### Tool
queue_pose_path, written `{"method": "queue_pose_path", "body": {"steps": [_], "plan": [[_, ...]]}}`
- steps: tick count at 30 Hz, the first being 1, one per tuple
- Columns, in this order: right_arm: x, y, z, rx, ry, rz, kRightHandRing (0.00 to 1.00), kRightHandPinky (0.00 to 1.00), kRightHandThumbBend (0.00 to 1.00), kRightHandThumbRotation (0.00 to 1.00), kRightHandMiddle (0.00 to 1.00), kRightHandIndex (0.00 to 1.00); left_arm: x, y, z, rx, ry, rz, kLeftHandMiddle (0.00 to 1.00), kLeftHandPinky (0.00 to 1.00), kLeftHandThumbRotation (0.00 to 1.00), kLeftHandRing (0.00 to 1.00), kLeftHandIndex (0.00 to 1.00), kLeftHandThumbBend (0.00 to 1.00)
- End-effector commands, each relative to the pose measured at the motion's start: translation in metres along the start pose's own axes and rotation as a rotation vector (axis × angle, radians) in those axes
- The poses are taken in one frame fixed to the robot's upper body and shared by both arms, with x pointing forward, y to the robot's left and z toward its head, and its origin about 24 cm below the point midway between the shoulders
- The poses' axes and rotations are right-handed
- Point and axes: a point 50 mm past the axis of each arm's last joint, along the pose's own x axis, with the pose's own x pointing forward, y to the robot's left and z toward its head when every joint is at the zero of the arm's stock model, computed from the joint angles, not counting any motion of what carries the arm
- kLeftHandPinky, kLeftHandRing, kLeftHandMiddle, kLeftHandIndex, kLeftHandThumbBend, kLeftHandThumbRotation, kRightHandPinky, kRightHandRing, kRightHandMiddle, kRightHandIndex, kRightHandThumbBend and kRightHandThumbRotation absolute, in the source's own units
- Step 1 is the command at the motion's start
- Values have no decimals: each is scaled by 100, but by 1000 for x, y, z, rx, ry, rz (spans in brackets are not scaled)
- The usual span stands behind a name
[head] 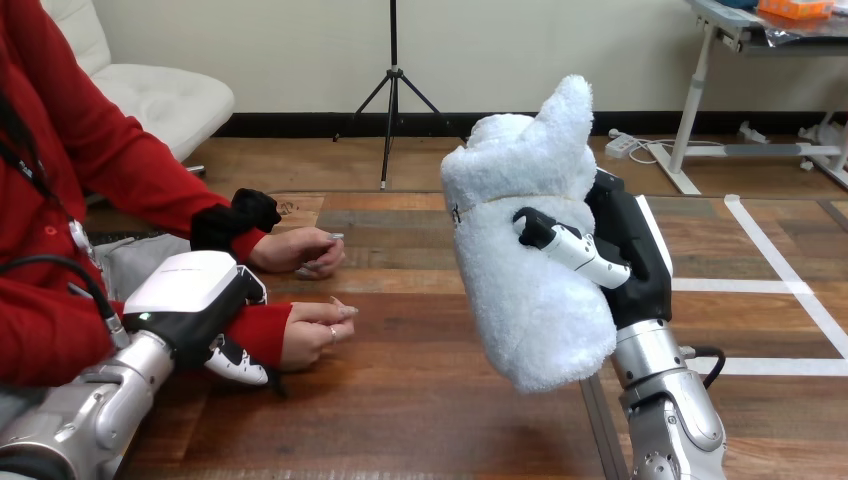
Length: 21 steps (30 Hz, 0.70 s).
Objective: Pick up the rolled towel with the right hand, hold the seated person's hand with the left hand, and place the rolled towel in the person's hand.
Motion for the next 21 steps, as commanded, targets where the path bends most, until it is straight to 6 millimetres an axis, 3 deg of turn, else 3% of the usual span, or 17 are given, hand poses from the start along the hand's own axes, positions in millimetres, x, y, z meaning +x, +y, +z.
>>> {"method": "queue_pose_path", "body": {"steps": [1, 21], "plan": [[17, 12, 15, -2, -78, 49, 4, 0, 38, 0, 13, 20, -8, -15, 1, -39, -18, -48, 30, 19, 0, 24, 28, 75], [19, 11, 5, -16, -46, 45, 5, 0, 41, 0, 13, 21, -5, -1, 14, -25, -131, 43, 30, 18, 0, 23, 28, 76]]}}
